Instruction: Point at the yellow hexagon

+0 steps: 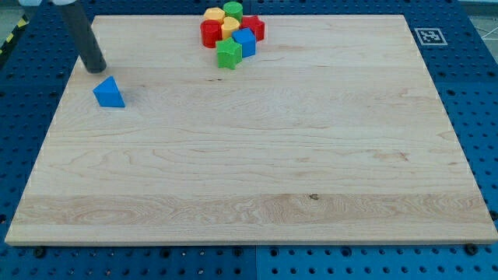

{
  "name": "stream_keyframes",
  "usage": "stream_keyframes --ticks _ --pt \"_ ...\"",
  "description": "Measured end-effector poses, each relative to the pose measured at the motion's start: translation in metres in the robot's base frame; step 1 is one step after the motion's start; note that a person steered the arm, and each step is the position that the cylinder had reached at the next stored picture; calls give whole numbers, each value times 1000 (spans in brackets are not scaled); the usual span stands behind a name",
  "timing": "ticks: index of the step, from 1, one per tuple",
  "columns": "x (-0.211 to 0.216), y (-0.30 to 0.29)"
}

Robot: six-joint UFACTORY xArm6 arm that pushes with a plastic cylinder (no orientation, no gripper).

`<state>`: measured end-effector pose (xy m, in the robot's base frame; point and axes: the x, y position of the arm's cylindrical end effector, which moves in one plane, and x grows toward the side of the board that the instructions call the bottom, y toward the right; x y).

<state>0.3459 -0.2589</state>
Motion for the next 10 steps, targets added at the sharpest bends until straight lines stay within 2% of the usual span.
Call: stream_keyframes --ticks 1,3,4,5,7,8,10 --pt "47 26" --pt "127 154" --pt "132 164" --pt "103 113" --pt "1 -3" --pt "-58 -16" --pt "-151 31"
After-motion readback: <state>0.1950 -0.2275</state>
